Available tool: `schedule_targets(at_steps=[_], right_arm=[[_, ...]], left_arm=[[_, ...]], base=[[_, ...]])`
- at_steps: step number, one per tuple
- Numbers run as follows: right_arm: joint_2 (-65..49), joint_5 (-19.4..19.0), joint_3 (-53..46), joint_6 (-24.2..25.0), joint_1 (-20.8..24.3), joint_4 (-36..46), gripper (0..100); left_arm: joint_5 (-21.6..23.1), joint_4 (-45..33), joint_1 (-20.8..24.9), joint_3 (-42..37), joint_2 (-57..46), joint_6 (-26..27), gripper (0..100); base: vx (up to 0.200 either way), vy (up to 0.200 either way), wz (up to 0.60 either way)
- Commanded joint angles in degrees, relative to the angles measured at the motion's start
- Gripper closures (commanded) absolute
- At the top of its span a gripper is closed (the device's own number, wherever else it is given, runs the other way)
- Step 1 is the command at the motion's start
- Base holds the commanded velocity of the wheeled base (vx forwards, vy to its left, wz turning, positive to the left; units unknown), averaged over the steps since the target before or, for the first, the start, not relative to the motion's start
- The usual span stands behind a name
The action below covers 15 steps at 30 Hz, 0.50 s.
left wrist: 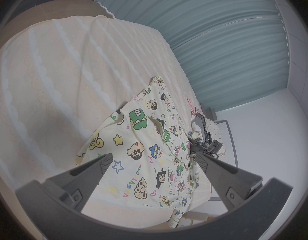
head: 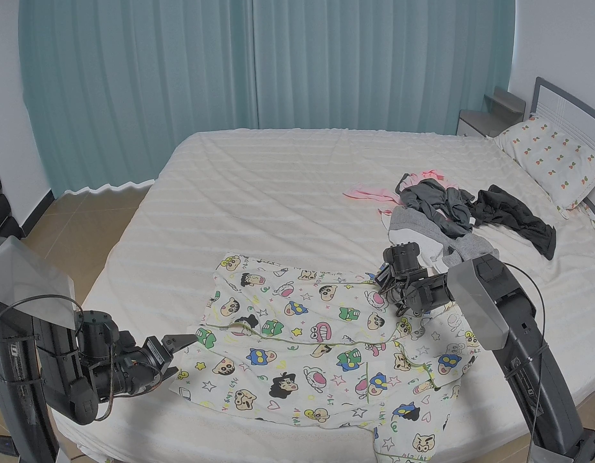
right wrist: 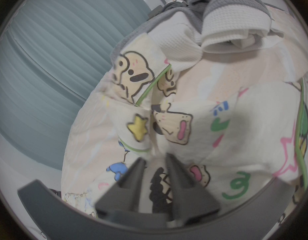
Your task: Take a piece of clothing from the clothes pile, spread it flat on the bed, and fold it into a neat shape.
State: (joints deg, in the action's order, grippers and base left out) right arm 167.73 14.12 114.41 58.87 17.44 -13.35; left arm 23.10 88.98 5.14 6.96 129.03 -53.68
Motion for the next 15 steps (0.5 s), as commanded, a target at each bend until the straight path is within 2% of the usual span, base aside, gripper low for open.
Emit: schedule_targets(at_steps=[1, 12, 13, 15], right_arm=[[-1.53, 0.30, 0.18, -0.16, 0.05, -1.15, 100], [-1.44, 1.35, 0.18, -1.21, 0.84, 1.04, 100], [-1.53, 1.53, 0.18, -1.39, 0.84, 1.66, 0], [-1.62, 1.70, 0.18, -1.56, 0.84, 1.92, 0]], left_arm=[[0.01, 1.02, 0.04, -0.02, 0.09, -0.03, 0], [0.01, 1.02, 0.04, -0.02, 0.09, -0.03, 0], [0.01, 1.02, -0.05, -0.02, 0.09, -0.03, 0], [0.01, 1.02, 0.04, -0.02, 0.09, -0.03, 0]], base=[[0.000, 0.000, 0.00], [0.000, 0.000, 0.00], [0.000, 0.000, 0.00], [0.000, 0.000, 0.00]])
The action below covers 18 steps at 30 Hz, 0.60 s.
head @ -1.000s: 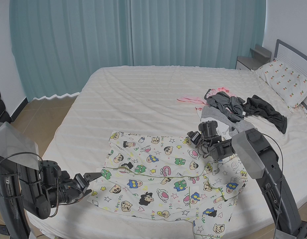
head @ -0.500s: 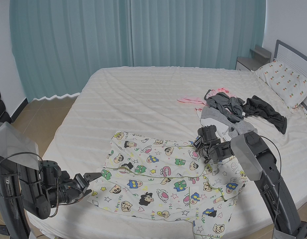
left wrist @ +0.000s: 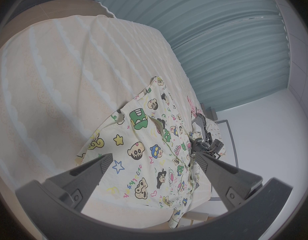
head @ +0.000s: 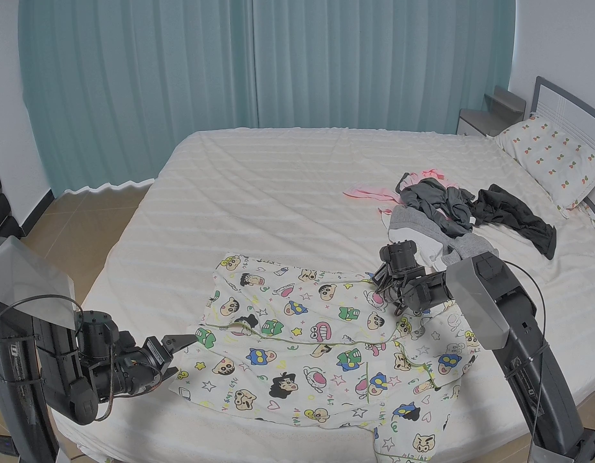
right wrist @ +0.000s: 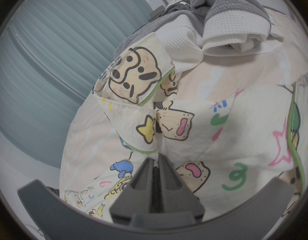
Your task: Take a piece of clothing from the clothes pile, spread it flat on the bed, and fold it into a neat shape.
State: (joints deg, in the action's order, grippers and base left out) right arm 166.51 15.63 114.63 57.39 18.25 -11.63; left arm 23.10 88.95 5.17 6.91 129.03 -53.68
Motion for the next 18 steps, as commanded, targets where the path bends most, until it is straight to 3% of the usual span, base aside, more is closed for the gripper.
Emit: schedule_targets(at_steps=[1, 10, 18], right_arm=[[-0.49, 0.19, -0.04, -0.09, 0.03, 0.29, 0], [-0.49, 2.48, -0.04, -5.10, -0.23, 0.91, 0], [3.21, 2.48, -0.04, -10.55, -0.23, 11.89, 0]], left_arm=[[0.01, 1.05, 0.02, 0.03, 0.09, -0.03, 0], [0.01, 1.05, 0.02, 0.03, 0.09, -0.03, 0], [0.01, 1.05, 0.02, -0.06, 0.09, -0.03, 0]], base=[[0.000, 0.000, 0.00], [0.000, 0.000, 0.00], [0.000, 0.000, 0.00]])
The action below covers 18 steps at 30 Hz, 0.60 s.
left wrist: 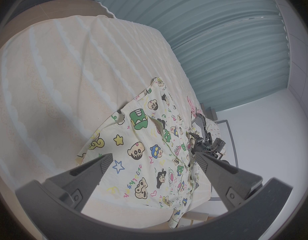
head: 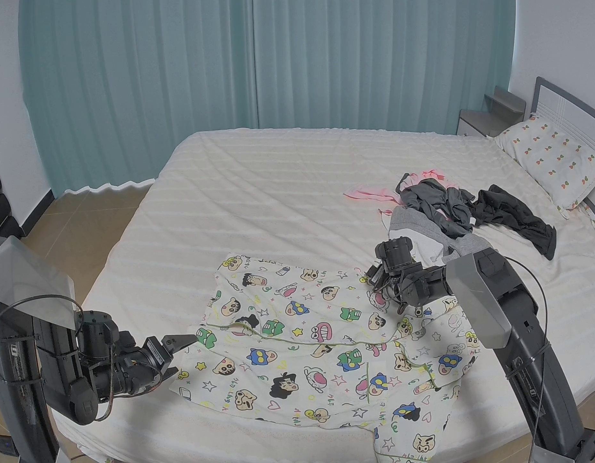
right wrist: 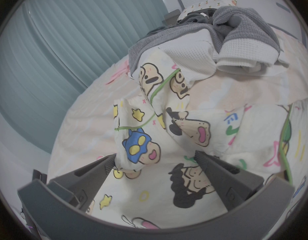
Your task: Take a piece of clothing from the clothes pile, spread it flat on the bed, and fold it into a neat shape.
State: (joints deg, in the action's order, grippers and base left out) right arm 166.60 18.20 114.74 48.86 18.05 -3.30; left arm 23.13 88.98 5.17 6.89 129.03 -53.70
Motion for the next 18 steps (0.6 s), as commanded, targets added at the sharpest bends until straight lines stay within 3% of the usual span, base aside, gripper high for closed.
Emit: schedule_targets(at_steps=[1, 18], right_arm=[[2.68, -0.10, -0.15, -2.54, -0.04, 2.86, 0], [-15.78, -0.80, -0.15, -3.42, -0.12, -2.41, 0]], left_arm=[[-0.01, 1.02, 0.02, -0.03, 0.09, 0.00, 0], [-0.01, 1.02, 0.02, -0.03, 0.09, 0.00, 0]], base=[[0.000, 0.000, 0.00], [0.000, 0.000, 0.00]])
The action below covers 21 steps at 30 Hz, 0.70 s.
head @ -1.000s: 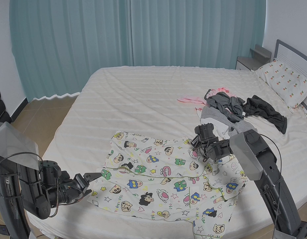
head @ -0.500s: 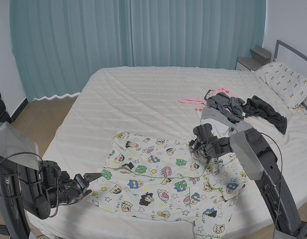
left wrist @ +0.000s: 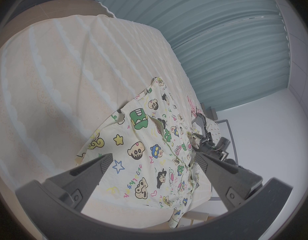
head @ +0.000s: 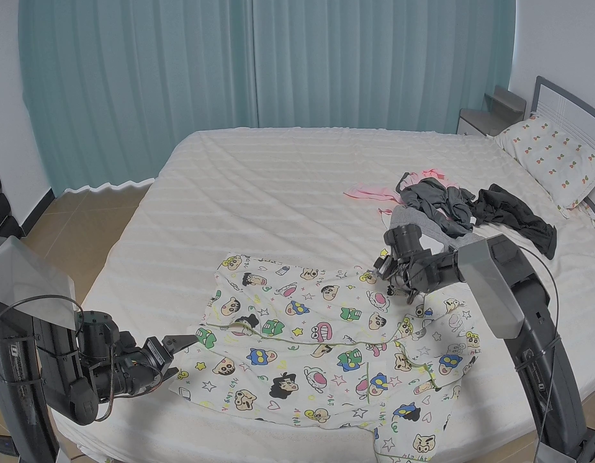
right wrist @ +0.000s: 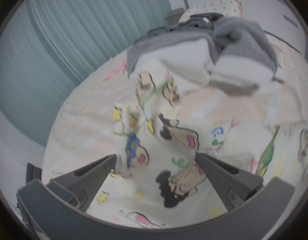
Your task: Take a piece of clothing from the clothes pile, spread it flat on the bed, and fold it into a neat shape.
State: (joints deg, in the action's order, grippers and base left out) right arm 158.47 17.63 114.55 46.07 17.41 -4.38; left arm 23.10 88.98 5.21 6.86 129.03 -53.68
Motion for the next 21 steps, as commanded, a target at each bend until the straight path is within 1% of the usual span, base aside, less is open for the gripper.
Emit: schedule_targets(at_steps=[1, 7, 8, 11, 13, 14, 15, 19, 21], right_arm=[[-8.70, -0.23, 0.04, -1.24, 0.61, -1.34, 0], [-11.60, 0.04, 0.04, -3.00, 1.93, -0.46, 0], [-11.86, 0.48, 0.04, -6.96, 2.37, 0.25, 0], [-12.39, 0.57, 0.04, -10.56, 2.54, 1.48, 0], [-14.15, 0.57, 0.04, -12.93, 2.72, 5.26, 0], [-14.15, 0.57, 0.04, -12.93, 2.72, 5.26, 0], [-16.61, 0.65, 0.04, -13.72, 3.16, 9.39, 0], [-22.50, 0.57, 0.04, -15.04, 4.39, 18.09, 0], [-26.19, 0.57, 0.04, -17.15, 5.27, 23.45, 0]], left_arm=[[0.01, 1.02, -0.02, -0.01, 0.00, -0.03, 0], [0.01, 1.02, -0.02, -0.18, 0.00, -0.03, 0], [0.01, 1.02, -0.02, -0.18, 0.00, -0.03, 0], [0.01, 1.02, -0.02, -0.18, 0.00, -0.03, 0], [0.10, 1.02, -0.11, -0.27, -0.09, -0.03, 0], [0.10, 1.02, -0.11, -0.27, -0.09, -0.03, 0], [0.10, 1.02, -0.11, -0.27, -0.09, -0.11, 0], [0.28, 1.02, -0.11, -0.27, -0.09, -0.11, 0], [0.28, 1.02, -0.11, -0.27, -0.18, -0.11, 0]], base=[[0.000, 0.000, 0.00], [0.000, 0.000, 0.00], [0.000, 0.000, 0.00], [0.000, 0.000, 0.00], [0.000, 0.000, 0.00], [0.000, 0.000, 0.00], [0.000, 0.000, 0.00], [0.000, 0.000, 0.00], [0.000, 0.000, 0.00]])
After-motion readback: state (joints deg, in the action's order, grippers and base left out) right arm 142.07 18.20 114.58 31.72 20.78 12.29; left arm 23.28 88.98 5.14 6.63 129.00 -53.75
